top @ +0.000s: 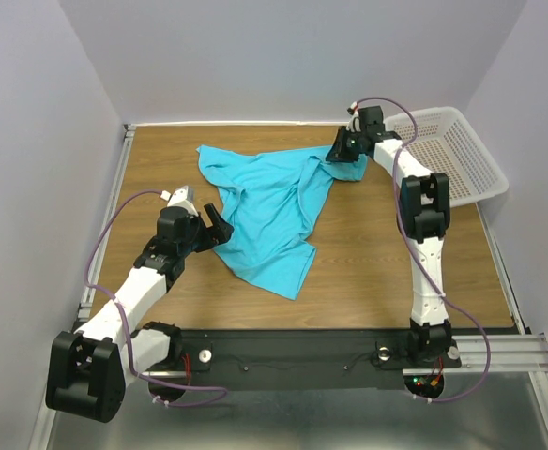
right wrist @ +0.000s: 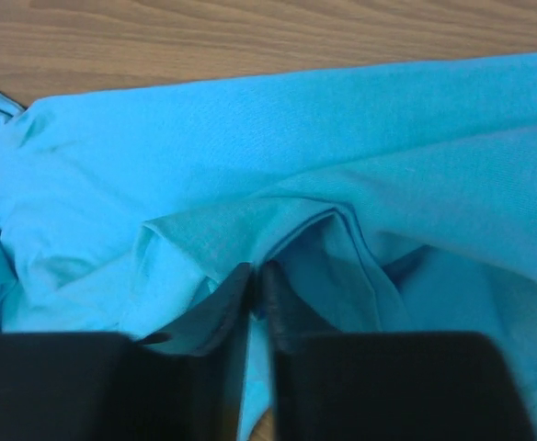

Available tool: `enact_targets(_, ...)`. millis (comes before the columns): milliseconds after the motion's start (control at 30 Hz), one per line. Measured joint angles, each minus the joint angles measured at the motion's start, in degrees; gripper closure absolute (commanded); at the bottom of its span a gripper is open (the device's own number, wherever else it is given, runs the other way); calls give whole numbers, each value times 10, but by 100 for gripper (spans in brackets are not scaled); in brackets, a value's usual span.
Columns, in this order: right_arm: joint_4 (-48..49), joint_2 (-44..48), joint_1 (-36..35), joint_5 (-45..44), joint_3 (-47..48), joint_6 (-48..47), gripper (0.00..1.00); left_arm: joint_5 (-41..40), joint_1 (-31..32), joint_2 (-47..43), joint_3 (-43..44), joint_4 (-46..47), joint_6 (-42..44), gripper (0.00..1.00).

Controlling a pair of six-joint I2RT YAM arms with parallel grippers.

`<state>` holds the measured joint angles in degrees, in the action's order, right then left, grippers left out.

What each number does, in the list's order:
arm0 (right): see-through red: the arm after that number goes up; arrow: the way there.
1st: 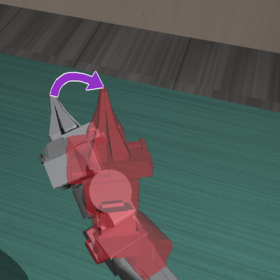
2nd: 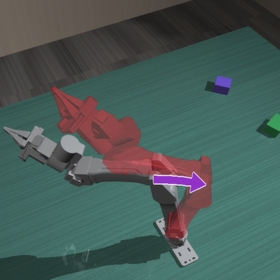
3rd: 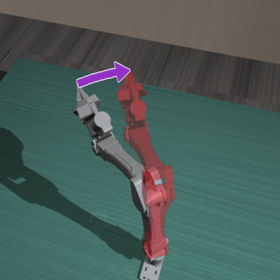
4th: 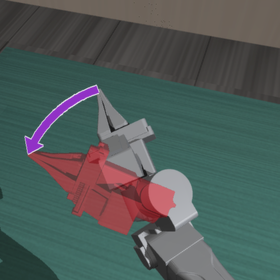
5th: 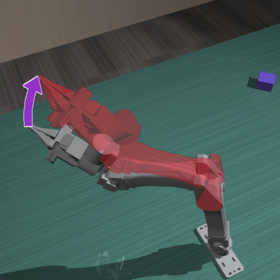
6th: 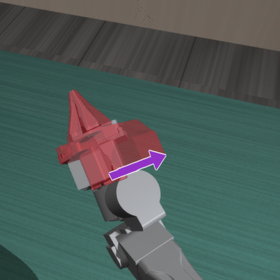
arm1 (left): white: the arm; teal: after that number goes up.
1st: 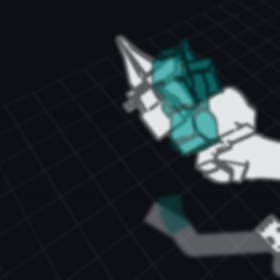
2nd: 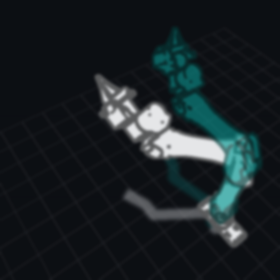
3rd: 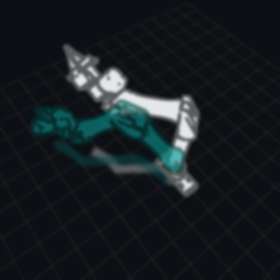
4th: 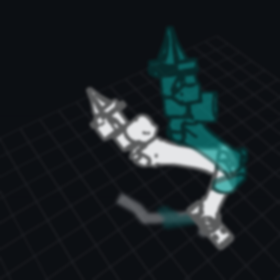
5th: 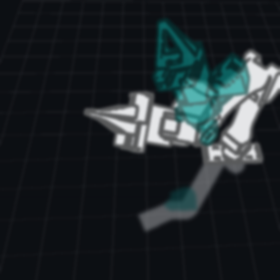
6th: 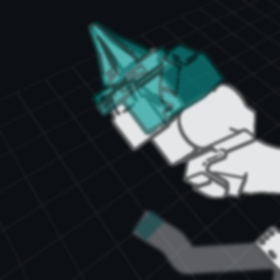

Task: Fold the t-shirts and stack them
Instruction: Flatten the tshirt out

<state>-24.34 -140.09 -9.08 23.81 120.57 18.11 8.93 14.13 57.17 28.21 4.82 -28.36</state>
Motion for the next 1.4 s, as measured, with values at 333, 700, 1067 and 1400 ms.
enact_targets(333,7,54,2,18,-74,-9,99,-9,0,0,0,0,0,7)
enact_targets(700,6,458,46,66,-432,-106,100,-22,-5,-4,0,0,-8,7)
enact_targets(1067,-47,610,65,-39,-657,-221,99,-39,-7,41,0,-5,-26,14)
enact_targets(1400,-52,683,96,-138,-717,-265,100,-68,-7,113,20,-25,-25,21)
